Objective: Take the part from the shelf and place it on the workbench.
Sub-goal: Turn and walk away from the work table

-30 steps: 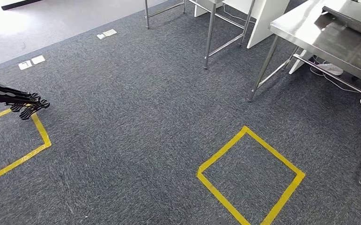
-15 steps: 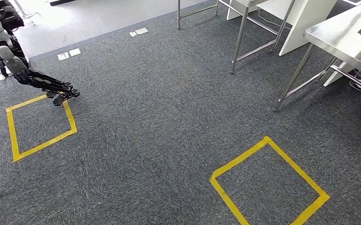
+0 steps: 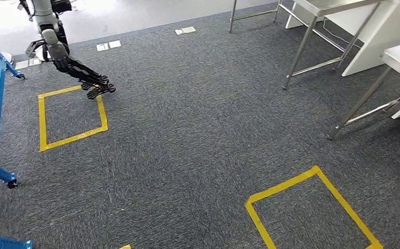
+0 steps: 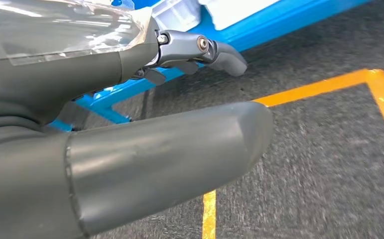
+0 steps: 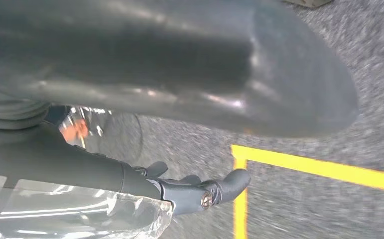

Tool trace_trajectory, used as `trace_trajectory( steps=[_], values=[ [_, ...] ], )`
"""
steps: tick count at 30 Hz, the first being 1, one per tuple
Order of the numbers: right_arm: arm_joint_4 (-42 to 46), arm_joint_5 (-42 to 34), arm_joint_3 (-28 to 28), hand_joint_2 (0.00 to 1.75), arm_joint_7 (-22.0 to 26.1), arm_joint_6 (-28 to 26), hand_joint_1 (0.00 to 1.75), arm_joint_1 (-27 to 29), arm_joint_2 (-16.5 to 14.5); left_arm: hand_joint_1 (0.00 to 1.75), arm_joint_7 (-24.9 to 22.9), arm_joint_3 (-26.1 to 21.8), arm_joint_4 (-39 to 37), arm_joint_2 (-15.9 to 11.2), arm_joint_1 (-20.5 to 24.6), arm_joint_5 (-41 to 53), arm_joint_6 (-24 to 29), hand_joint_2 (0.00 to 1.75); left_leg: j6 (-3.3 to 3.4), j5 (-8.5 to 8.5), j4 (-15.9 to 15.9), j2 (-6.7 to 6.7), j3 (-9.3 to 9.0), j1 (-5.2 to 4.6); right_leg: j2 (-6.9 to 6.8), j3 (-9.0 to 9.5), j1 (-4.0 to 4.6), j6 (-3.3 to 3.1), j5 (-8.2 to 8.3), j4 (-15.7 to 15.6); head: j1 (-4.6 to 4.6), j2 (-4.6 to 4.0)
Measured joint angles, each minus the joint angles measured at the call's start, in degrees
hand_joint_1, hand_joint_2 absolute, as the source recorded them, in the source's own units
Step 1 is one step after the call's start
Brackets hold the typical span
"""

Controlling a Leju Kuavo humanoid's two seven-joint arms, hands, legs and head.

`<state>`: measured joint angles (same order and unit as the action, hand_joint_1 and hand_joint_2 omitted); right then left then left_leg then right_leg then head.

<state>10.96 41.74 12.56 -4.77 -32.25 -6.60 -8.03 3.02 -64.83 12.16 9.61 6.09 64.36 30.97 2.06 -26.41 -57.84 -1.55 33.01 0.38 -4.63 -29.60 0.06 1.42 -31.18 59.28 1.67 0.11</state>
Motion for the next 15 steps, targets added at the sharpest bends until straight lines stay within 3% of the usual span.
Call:
trace_trajectory(
  steps=[2,4,5,6,8,9,11,13,15],
  values=[
    [0.0,0.8,0.0,0.0,-0.3,0.1,0.0,0.1,-0.1,0.0,0.0,0.0,0.0,0.0,0.1,-0.1,0.3,0.0,0.62,0.43,0.2,1.24,0.15,0.07,3.07,-2.95,-0.32,-0.32,-3.27,6.5,0.12,0.0],
    [0.0,1.5,0.0,0.0,-0.8,0.3,0.0,0.3,-0.1,0.0,0.0,0.0,0.0,0.1,0.1,-0.2,0.4,0.0,0.78,0.61,0.2,2.76,0.43,0.04,4.22,-6.38,-0.47,-0.23,-5.74,13.5,0.14,0.0],
    [0.0,1.7,0.0,0.0,-1.0,0.3,0.0,0.4,-0.1,0.0,0.0,0.0,0.0,0.1,0.0,-0.3,0.5,0.0,0.75,0.68,0.2,3.56,0.49,0.02,4.37,-6.95,-0.54,0.15,-5.73,14.6,0.14,0.0],
    [0.0,1.9,0.0,0.0,-1.1,0.4,0.0,0.4,-0.1,0.0,0.1,0.0,0.0,0.1,0.0,-0.3,0.6,0.0,0.66,0.74,0.2,4.39,0.51,0.03,4.51,-6.34,-0.64,0.72,-4.72,13.1,0.14,0.0],
    [0.0,2.2,0.0,0.0,-1.2,0.4,0.0,0.3,-0.1,0.0,0.2,-0.1,0.0,0.2,-0.1,-0.4,0.8,0.0,0.36,0.88,0.0,5.87,0.52,0.09,5.66,-2.72,-1.09,1.82,-1.23,5.2,0.14,0.0],
    [0.0,2.3,0.0,0.0,-1.3,0.4,0.0,0.3,-0.1,0.0,0.2,-0.1,0.0,0.2,-0.1,-0.4,0.8,0.0,0.09,0.91,-0.1,6.55,0.57,0.03,6.53,-1.11,-1.21,1.93,0.24,1.5,0.15,0.0],
    [0.0,2.3,0.0,0.0,-1.3,0.5,0.0,0.2,-0.2,0.0,0.2,-0.1,0.0,0.2,-0.1,-0.4,0.9,0.0,-0.58,1.04,-0.1,7.5,0.8,-0.11,7.56,0.11,-1.14,1.32,1.49,-1.7,0.11,0.0],
    [0.0,2.3,0.1,0.0,-1.3,0.5,0.0,0.1,-0.2,0.0,0.2,-0.1,0.0,0.2,-0.2,-0.4,0.9,0.0,-1.27,1.29,0.0,8.06,1.08,-0.07,6.77,0.13,-1.01,0.32,1.86,-1.7,0.05,0.0],
    [0.0,2.4,0.1,0.0,-1.4,0.5,0.0,0.0,-0.3,0.0,0.2,-0.1,0.0,0.2,-0.3,-0.4,0.9,0.0,-1.72,0.35,-1.3,6.32,1.82,-0.01,5.75,0.3,-1.27,-0.66,2.27,-2.0,-0.04,0.0]
  ],
)
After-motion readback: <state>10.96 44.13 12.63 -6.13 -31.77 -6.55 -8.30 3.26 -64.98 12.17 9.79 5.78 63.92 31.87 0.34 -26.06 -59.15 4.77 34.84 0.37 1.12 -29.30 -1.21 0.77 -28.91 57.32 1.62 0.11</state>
